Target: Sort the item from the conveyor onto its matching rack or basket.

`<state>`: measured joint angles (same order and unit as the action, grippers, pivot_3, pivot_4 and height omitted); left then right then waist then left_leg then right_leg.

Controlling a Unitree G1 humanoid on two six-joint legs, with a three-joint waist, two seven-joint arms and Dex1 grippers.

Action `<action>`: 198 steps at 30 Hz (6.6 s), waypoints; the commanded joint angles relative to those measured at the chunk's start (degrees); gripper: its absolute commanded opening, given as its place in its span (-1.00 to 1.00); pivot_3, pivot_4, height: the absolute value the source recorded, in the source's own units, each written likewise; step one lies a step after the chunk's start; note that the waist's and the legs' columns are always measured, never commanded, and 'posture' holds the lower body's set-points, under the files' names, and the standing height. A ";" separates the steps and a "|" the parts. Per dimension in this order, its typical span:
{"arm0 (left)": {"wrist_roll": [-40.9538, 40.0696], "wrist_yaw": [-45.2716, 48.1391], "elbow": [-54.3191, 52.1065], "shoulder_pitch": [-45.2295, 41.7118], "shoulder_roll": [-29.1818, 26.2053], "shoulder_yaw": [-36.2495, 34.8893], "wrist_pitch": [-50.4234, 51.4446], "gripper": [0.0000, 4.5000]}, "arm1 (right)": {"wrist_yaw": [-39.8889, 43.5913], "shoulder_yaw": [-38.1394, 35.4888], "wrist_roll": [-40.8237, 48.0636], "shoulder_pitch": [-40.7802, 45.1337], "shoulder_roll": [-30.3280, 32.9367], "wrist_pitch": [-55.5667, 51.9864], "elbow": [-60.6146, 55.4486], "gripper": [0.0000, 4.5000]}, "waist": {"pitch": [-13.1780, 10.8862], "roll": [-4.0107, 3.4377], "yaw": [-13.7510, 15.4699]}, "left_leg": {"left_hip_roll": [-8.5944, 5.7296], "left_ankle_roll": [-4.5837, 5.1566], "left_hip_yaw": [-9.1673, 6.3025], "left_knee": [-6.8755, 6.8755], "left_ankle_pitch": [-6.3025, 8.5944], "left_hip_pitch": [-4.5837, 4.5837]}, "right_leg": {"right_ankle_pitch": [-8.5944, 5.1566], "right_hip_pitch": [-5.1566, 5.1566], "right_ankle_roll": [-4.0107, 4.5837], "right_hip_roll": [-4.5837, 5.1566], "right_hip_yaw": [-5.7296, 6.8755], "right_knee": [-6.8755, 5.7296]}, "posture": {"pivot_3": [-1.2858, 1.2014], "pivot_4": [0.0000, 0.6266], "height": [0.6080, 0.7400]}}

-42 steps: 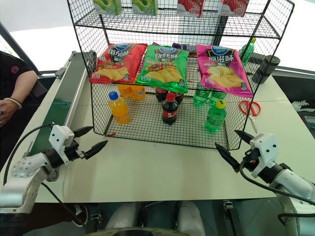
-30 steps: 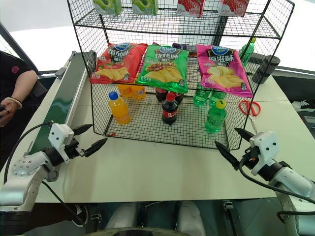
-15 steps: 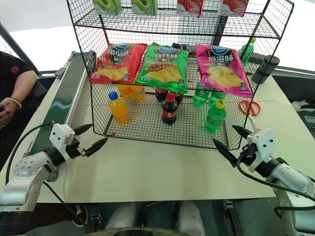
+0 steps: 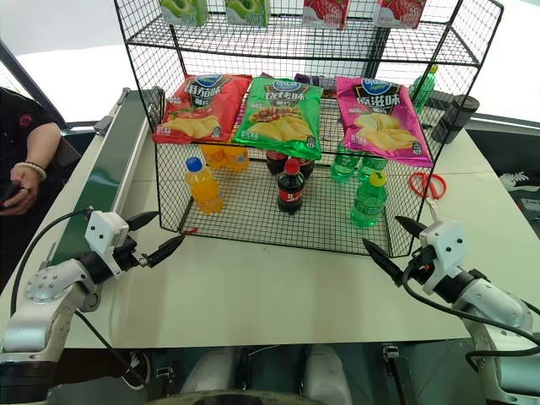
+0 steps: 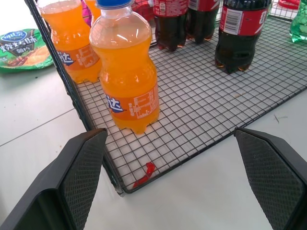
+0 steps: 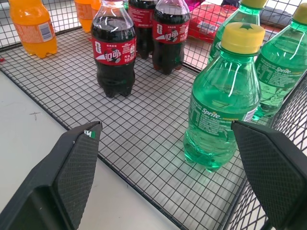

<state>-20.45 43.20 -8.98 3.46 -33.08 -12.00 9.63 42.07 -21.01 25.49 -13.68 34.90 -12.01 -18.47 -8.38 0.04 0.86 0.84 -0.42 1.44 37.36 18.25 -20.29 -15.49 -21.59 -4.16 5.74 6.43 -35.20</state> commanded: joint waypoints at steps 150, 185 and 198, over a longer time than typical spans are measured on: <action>-3.74 -29.38 10.98 -0.23 14.18 -21.35 -12.36 1.00 | 0.86 34.06 -1.54 21.50 -15.21 -8.07 -4.49 0.99 | 0.25 0.44 -0.15 | 0.00 -0.02 -0.02 -0.01 0.00 -0.08 | 0.01 -0.12 -0.01 0.09 0.06 -0.03 | 0.03 -0.52 0.76; -2.41 -28.33 14.46 -2.26 11.81 -20.68 -15.19 1.00 | 2.18 34.64 -1.61 21.80 -16.16 -8.46 -4.75 0.99 | 0.25 0.44 -0.16 | 0.00 -0.03 -0.02 -0.04 0.00 -0.09 | 0.01 -0.15 -0.01 0.11 0.07 -0.01 | 0.03 -0.52 0.76; -2.08 -25.84 14.35 -2.23 10.79 -20.29 -14.59 1.00 | 2.03 34.90 -1.24 22.43 -16.49 -8.84 -4.79 0.99 | 0.25 0.43 -0.16 | 0.00 -0.03 -0.02 -0.05 0.00 -0.10 | 0.01 -0.16 -0.01 0.12 0.07 0.00 | 0.03 -0.52 0.76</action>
<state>-22.63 17.34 6.16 1.53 -21.35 -32.12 -4.25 43.96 14.08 22.93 7.74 19.00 -20.97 -21.31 -8.13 0.48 0.70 0.84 -0.45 1.42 37.30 18.26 -20.39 -15.48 -21.75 -4.16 5.86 6.50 -35.20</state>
